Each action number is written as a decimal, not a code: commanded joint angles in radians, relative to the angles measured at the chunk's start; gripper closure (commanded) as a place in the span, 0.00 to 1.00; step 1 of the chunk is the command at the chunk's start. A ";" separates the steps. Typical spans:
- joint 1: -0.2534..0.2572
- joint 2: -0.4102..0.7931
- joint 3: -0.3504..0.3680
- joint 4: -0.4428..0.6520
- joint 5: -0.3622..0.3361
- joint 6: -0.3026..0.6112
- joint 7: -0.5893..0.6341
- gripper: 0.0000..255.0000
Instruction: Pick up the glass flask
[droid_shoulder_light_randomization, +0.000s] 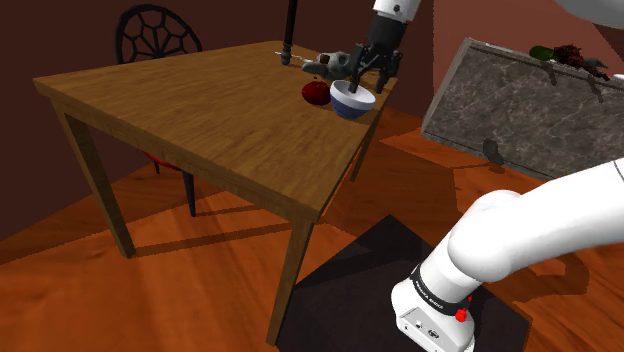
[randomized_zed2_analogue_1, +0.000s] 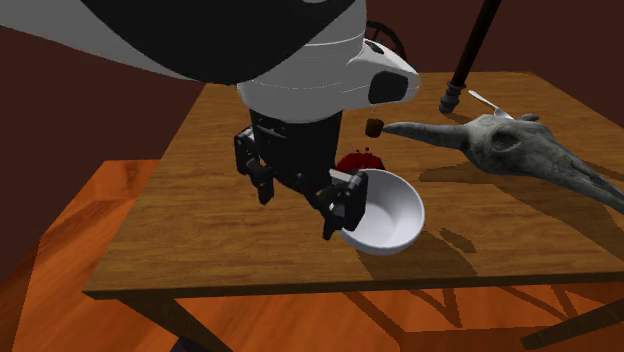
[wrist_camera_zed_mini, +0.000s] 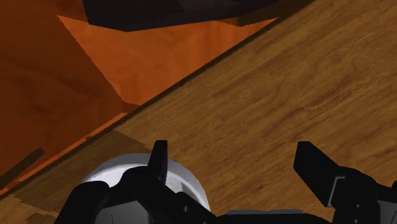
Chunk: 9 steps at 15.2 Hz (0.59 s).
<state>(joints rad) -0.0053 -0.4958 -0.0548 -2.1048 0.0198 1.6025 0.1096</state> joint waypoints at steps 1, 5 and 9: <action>-0.002 0.087 -0.007 0.090 -0.004 -0.002 -0.007 0.00; -0.006 0.247 -0.019 0.268 -0.010 -0.020 -0.021 0.00; -0.012 0.413 -0.030 0.476 -0.010 -0.060 -0.036 0.00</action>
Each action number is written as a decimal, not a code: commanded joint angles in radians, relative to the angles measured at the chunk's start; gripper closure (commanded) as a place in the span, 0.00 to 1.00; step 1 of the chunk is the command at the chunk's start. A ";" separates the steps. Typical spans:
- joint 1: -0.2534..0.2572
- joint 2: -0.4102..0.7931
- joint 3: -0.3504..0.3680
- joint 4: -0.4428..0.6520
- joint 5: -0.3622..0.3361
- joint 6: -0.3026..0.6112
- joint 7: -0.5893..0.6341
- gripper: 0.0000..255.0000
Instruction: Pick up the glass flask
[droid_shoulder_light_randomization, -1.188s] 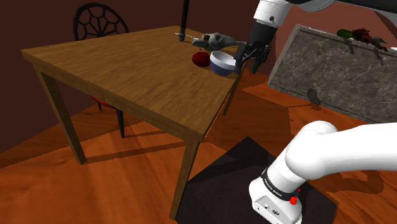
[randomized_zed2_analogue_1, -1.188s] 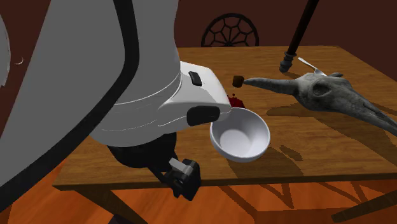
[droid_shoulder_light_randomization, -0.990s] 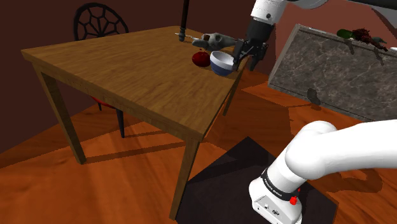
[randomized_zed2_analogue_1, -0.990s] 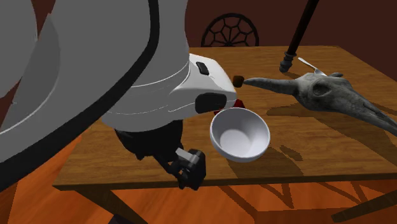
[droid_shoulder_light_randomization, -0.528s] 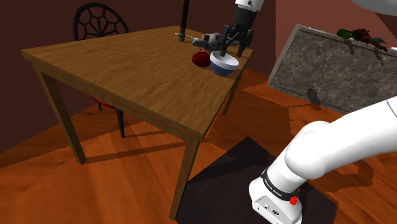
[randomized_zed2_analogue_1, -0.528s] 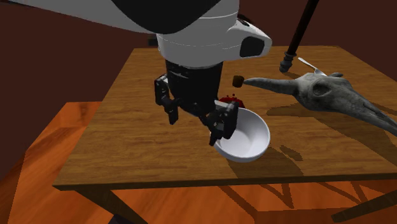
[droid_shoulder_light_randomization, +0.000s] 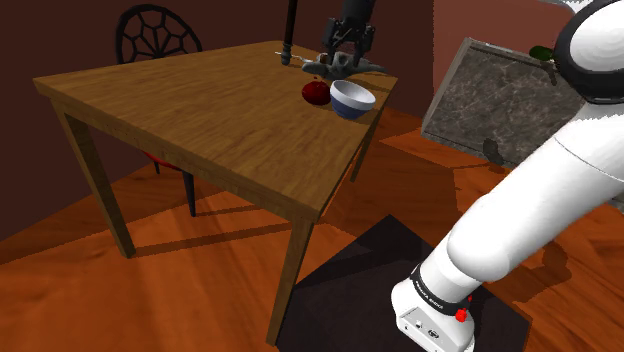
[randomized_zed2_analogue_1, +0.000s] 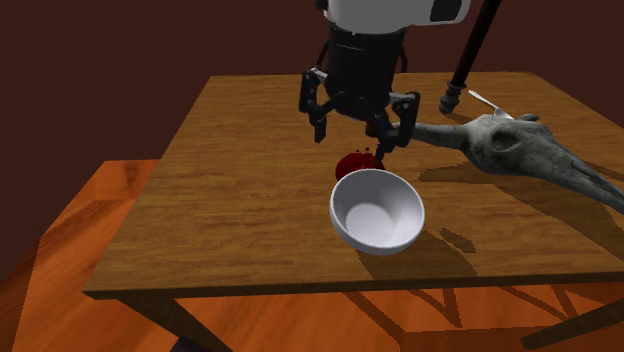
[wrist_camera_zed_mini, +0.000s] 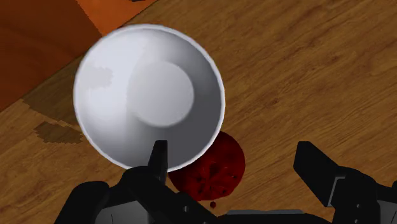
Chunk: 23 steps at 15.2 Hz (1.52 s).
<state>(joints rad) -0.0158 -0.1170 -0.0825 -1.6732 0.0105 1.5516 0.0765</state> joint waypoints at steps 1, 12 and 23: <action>-0.003 0.079 -0.005 0.103 0.000 -0.024 -0.007 0.00; -0.014 0.249 -0.014 0.264 0.004 -0.013 -0.021 0.00; -0.013 0.241 -0.014 0.230 0.003 0.014 -0.020 1.00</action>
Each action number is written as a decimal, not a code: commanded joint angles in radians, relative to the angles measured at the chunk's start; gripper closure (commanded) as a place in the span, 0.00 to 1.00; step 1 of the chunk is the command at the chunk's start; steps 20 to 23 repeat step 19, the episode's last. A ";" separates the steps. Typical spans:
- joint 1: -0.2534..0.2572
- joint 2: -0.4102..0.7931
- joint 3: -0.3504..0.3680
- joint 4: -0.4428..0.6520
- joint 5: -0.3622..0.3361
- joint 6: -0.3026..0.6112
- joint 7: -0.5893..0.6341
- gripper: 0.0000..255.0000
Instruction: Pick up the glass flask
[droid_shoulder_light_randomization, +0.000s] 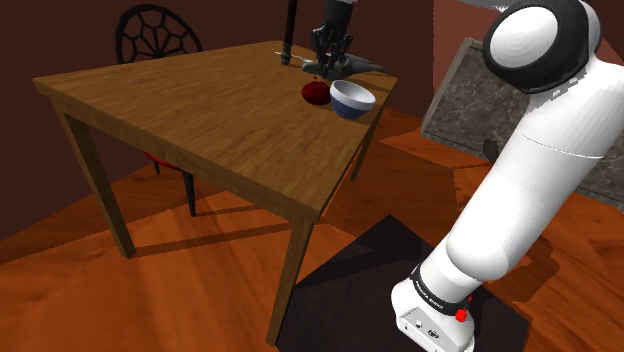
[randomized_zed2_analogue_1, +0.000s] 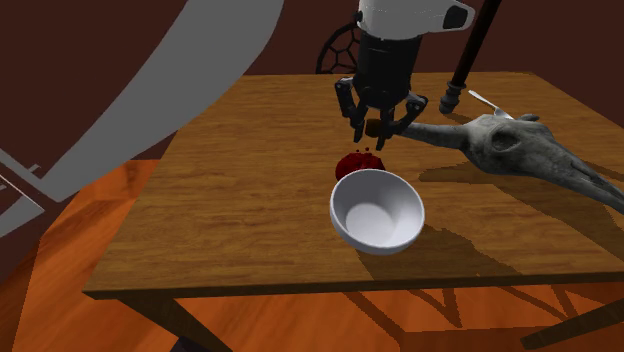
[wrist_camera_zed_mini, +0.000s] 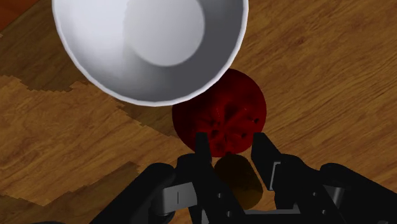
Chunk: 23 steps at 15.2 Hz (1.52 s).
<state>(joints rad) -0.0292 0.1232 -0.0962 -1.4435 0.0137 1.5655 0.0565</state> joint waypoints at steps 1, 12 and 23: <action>0.000 0.000 0.000 -0.001 0.000 0.000 0.000 1.00; -0.006 0.065 -0.002 0.229 0.007 -0.166 -0.004 1.00; -0.012 0.121 -0.004 0.384 0.013 -0.265 -0.006 1.00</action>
